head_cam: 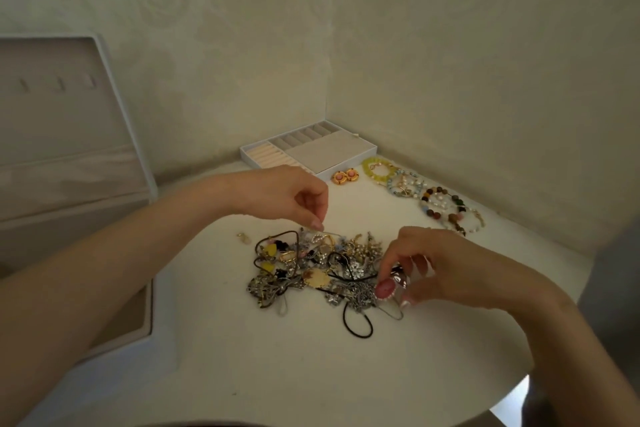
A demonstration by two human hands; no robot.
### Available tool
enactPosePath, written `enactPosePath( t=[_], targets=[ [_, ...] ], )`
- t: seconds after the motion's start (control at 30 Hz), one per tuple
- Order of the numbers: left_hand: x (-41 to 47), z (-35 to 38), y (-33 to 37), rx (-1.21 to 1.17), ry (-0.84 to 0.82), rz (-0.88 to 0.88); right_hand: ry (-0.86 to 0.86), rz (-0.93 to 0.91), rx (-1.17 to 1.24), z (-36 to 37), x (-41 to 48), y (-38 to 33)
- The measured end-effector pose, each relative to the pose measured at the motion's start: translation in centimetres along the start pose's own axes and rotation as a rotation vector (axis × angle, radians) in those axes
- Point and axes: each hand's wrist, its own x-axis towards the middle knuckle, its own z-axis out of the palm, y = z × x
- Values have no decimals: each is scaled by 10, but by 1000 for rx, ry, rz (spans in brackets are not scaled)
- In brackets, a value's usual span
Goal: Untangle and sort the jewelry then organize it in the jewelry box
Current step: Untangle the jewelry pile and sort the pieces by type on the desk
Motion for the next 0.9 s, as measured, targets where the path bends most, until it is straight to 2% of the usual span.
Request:
enactPosePath(
  t=[0.23, 0.4, 0.47, 0.67, 0.73, 0.8, 0.9],
  targets=[
    [-25, 12, 5, 30, -12, -27, 41, -8, -99, 8, 3, -2],
    [-25, 43, 11, 325, -74, -38, 102, -60, -59, 10, 4, 1],
    [-25, 49, 10, 376, -51, -36, 152, -68, 40, 10, 4, 1],
    [-25, 46, 8, 506, 0, 13, 319, 2, 548, -1, 5, -3],
    [-23, 46, 4, 478, 13, -2, 337, 21, 654, -5, 7, -5],
    [-22, 42, 2, 346, 35, -39, 315, 38, 726, -8, 10, -6],
    [-12, 30, 2, 91, 179, -119, 284, 57, 799, -14, 19, -7]
  ],
)
